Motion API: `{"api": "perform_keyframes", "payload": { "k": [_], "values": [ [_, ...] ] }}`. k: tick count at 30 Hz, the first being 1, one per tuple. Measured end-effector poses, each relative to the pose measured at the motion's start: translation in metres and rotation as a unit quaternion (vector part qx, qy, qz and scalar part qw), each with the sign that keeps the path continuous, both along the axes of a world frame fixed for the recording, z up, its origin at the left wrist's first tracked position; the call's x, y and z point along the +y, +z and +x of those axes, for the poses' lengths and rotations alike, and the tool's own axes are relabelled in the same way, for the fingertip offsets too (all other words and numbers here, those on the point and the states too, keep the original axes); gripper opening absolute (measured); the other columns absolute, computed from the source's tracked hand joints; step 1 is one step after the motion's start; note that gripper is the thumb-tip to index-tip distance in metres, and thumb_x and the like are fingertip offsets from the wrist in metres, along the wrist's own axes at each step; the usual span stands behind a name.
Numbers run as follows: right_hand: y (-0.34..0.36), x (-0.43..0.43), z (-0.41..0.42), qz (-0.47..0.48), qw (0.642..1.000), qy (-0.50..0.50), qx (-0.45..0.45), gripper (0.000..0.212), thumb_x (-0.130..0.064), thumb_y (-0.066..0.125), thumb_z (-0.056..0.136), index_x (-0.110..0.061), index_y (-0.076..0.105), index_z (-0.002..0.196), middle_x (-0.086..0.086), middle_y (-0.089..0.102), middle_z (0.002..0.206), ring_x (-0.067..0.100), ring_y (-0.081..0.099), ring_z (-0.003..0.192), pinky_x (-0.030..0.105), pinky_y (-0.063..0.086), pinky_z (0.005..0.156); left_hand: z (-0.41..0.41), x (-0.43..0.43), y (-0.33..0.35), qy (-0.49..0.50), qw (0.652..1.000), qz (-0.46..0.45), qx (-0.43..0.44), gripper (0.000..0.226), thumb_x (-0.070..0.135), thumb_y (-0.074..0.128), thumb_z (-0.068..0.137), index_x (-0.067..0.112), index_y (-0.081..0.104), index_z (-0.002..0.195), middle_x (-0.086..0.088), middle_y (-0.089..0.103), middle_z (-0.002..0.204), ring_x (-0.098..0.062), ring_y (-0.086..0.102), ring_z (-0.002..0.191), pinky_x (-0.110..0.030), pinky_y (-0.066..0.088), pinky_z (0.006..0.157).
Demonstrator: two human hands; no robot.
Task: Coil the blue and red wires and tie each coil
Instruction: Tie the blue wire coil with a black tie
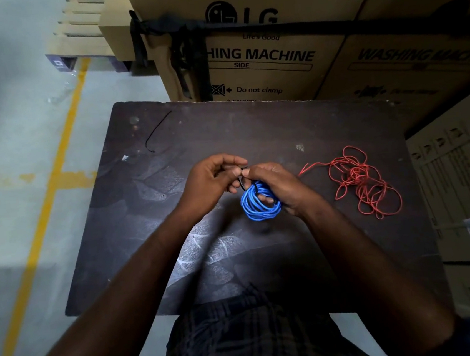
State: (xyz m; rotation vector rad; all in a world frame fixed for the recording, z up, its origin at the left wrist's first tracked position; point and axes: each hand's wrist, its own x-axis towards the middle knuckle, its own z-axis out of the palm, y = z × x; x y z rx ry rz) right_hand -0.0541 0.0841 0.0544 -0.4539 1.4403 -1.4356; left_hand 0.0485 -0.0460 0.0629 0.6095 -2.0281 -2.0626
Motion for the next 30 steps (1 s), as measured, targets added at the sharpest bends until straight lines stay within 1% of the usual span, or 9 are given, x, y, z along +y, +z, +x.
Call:
{"api": "perform_keyframes", "payload": {
  "k": [5,7,9,12,16,20,25,28,30],
  "values": [
    [0.002,0.000,0.000,0.033,0.999,-0.002,0.040,0.031,-0.011,0.045,0.095,-0.005,0.058,0.067,0.001,0.045,0.040,0.006,0.033,0.030,0.017,0.019,0.033,0.000,0.001,0.004,-0.009,1.000,-0.012,-0.002,0.010,-0.005,0.058,0.092,-0.001,0.065,0.098,-0.009,0.066,0.076,-0.007,0.065,0.061,-0.019,0.056,0.064],
    [0.001,0.000,0.000,0.034,0.998,-0.006,0.051,0.032,-0.012,0.048,0.095,-0.007,0.060,0.066,0.002,0.044,0.041,0.007,0.033,0.031,0.017,0.019,0.034,0.000,0.002,0.002,0.009,0.999,-0.045,-0.010,0.008,-0.003,0.060,0.092,0.001,0.066,0.094,-0.011,0.067,0.076,-0.008,0.065,0.061,-0.021,0.056,0.063],
    [0.002,0.000,0.002,0.035,0.997,-0.007,0.062,0.031,-0.012,0.050,0.095,-0.007,0.060,0.066,0.001,0.044,0.041,0.007,0.033,0.032,0.016,0.021,0.034,-0.001,0.004,-0.003,0.040,0.992,-0.115,-0.018,0.012,0.001,0.061,0.091,0.011,0.067,0.088,-0.008,0.069,0.077,-0.011,0.066,0.065,-0.026,0.056,0.064],
    [0.001,0.000,0.003,0.045,0.995,-0.007,0.091,0.031,-0.013,0.053,0.095,-0.006,0.060,0.066,-0.001,0.043,0.039,0.007,0.033,0.034,0.016,0.024,0.036,-0.002,0.003,-0.009,0.093,0.975,-0.199,-0.020,0.013,0.013,0.062,0.089,0.024,0.064,0.083,0.005,0.070,0.079,-0.011,0.067,0.076,-0.037,0.058,0.070],
    [-0.003,-0.001,0.004,0.032,0.993,-0.047,0.103,0.028,-0.012,0.058,0.092,-0.012,0.060,0.064,-0.001,0.045,0.046,0.009,0.035,0.040,0.018,0.028,0.040,-0.006,-0.001,-0.008,0.130,0.979,-0.154,-0.022,0.018,0.012,0.058,0.093,0.027,0.060,0.082,0.006,0.065,0.074,-0.011,0.066,0.070,-0.041,0.059,0.068],
    [-0.007,-0.001,0.005,0.020,0.992,-0.082,0.096,0.026,-0.004,0.061,0.090,-0.015,0.053,0.068,-0.005,0.046,0.050,0.006,0.036,0.041,0.015,0.030,0.040,-0.010,-0.006,-0.003,0.153,0.980,-0.130,-0.005,0.022,0.008,0.054,0.096,0.025,0.058,0.083,0.004,0.062,0.071,-0.010,0.064,0.065,-0.035,0.056,0.064],
    [-0.004,-0.003,0.007,0.003,0.995,-0.073,0.063,0.015,0.001,0.056,0.091,-0.012,0.054,0.084,-0.010,0.050,0.052,0.004,0.037,0.037,0.014,0.030,0.036,-0.015,-0.013,0.002,0.170,0.977,-0.132,-0.003,0.017,0.012,0.053,0.097,0.022,0.058,0.085,0.003,0.063,0.068,-0.014,0.064,0.063,-0.042,0.057,0.068],
    [-0.002,-0.002,0.008,0.007,0.997,-0.053,0.064,0.012,0.000,0.054,0.093,-0.010,0.059,0.096,-0.009,0.053,0.056,0.004,0.037,0.037,0.014,0.029,0.037,-0.019,-0.017,0.003,0.180,0.975,-0.130,-0.003,0.016,0.012,0.052,0.098,0.019,0.057,0.084,0.001,0.063,0.066,-0.011,0.061,0.058,-0.041,0.056,0.068],
    [-0.002,-0.001,0.011,0.016,0.996,-0.026,0.081,0.011,-0.001,0.053,0.094,-0.008,0.062,0.096,-0.012,0.055,0.050,0.002,0.037,0.038,0.013,0.029,0.038,-0.022,-0.021,0.001,0.196,0.974,-0.115,-0.012,0.018,0.011,0.052,0.098,0.020,0.057,0.083,0.002,0.062,0.067,-0.008,0.059,0.056,-0.038,0.055,0.066]
  ]
}}
